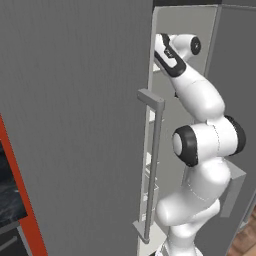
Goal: Take the bottled waters from the counter and place them in the freezer to freeze. Close the freezer door after placing the bottles.
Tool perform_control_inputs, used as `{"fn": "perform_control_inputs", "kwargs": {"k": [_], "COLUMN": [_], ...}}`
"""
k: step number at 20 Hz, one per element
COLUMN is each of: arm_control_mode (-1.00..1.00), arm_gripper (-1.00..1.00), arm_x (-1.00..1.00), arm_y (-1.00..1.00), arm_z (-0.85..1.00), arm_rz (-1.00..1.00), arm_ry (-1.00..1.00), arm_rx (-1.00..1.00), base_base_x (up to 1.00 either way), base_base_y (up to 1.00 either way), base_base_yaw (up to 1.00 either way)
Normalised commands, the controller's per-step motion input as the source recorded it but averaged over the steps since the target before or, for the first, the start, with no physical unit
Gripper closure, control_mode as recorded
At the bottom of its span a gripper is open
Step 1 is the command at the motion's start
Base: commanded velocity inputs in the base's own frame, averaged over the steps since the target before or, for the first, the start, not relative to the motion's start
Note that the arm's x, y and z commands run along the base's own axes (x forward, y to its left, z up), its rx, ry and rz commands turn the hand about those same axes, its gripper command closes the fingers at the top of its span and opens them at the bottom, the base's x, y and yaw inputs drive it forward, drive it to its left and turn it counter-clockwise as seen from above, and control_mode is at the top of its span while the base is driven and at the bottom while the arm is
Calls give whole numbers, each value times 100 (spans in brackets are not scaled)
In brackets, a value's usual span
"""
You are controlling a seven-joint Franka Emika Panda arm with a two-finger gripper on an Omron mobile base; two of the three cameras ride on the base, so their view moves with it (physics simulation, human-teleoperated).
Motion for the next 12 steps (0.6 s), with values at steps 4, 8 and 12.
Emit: {"fn": "perform_control_inputs", "kwargs": {"k": [4,8,12], "arm_control_mode": [-100,-100,-100], "arm_gripper": [-100,-100,-100], "arm_x": [-100,-100,-100], "arm_y": [-14,-24,-24], "arm_z": [48,38,26], "arm_rz": [0,-5,-12], "arm_ry": [-15,-13,-4], "arm_rx": [4,13,18], "base_base_x": [0,0,0], "base_base_y": [0,0,0], "base_base_yaw": [0,0,0]}}
